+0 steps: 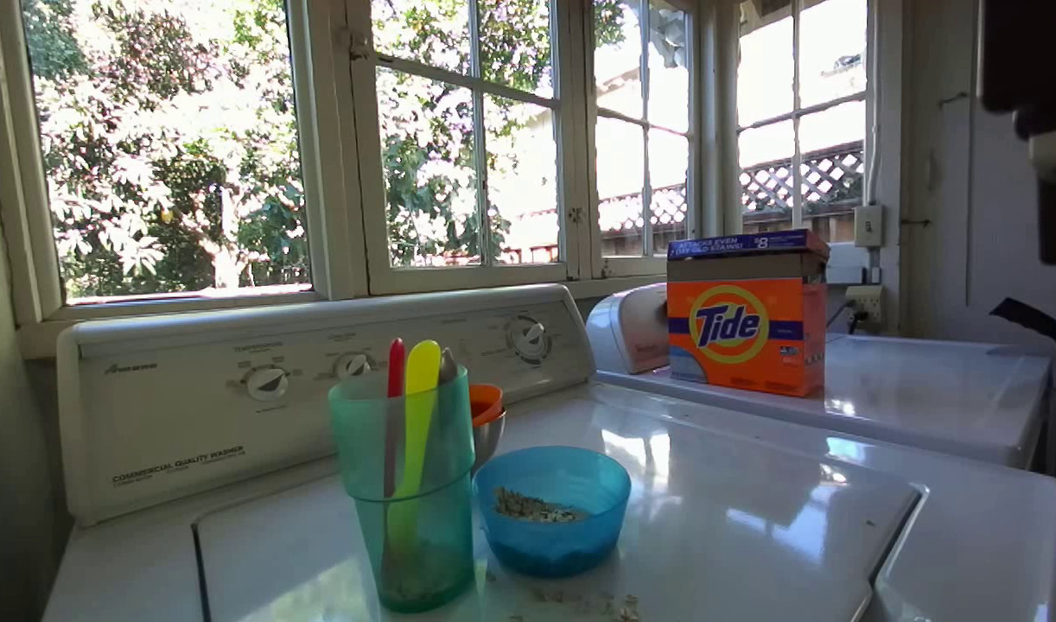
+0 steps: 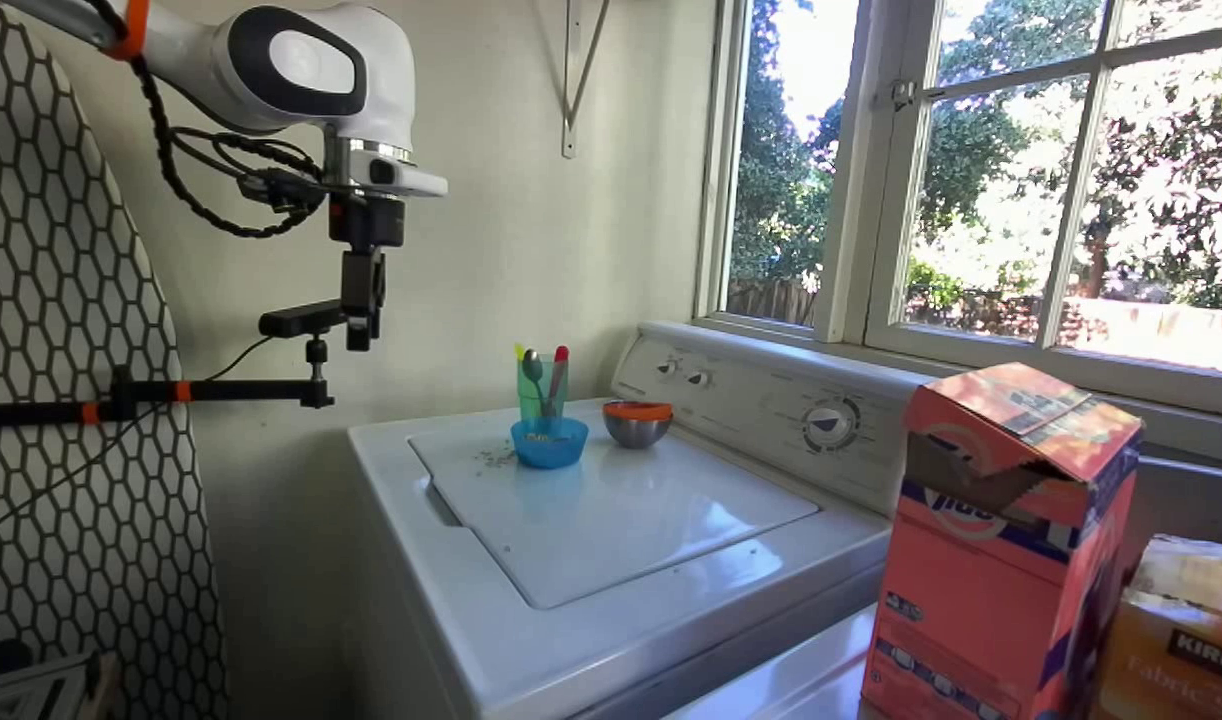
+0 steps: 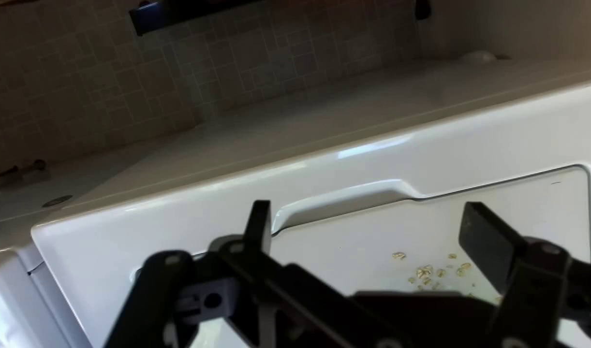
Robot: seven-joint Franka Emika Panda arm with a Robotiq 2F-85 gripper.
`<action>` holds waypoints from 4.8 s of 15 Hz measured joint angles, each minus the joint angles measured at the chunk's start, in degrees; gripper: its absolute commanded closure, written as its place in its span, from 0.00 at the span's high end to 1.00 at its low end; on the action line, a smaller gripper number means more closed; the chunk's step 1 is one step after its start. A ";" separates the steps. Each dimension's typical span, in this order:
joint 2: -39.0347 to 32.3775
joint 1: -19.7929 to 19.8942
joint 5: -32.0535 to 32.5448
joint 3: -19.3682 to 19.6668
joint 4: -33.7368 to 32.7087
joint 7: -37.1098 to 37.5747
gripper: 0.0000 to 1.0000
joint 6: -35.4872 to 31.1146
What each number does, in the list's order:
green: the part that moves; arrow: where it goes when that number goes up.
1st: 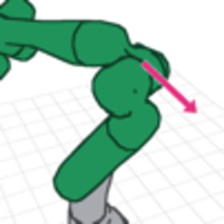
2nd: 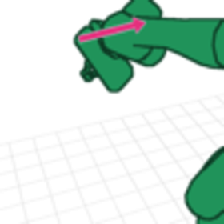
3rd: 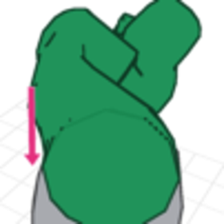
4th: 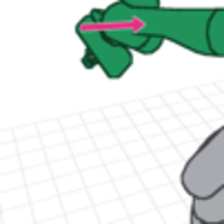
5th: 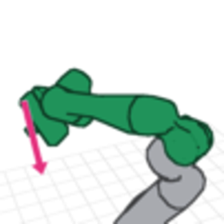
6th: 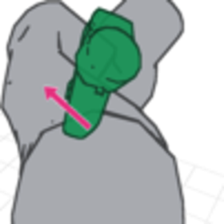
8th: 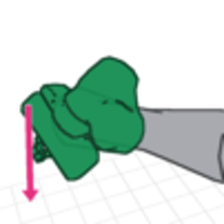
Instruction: Remove the silver spoon, the knife and the pink spoon out of the green cup
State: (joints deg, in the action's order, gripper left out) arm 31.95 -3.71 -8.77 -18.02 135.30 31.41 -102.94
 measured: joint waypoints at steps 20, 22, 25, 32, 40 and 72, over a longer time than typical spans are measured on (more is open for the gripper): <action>-13.96 0.46 2.73 -0.45 -9.31 8.64 1.00 -20.09; -18.93 0.41 5.10 -1.14 -13.63 13.01 1.00 -21.61; -25.98 -0.32 9.78 -1.62 -20.53 19.78 1.00 -21.68; -32.23 -2.61 11.61 -0.14 -27.43 21.74 1.00 -21.45; -38.13 -6.31 11.21 2.95 -29.52 25.38 1.00 -19.19; -49.66 -13.70 15.85 9.52 -50.38 30.13 0.39 -4.71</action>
State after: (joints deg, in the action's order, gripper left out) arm -17.71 -17.40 7.08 -8.50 84.92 61.54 -107.66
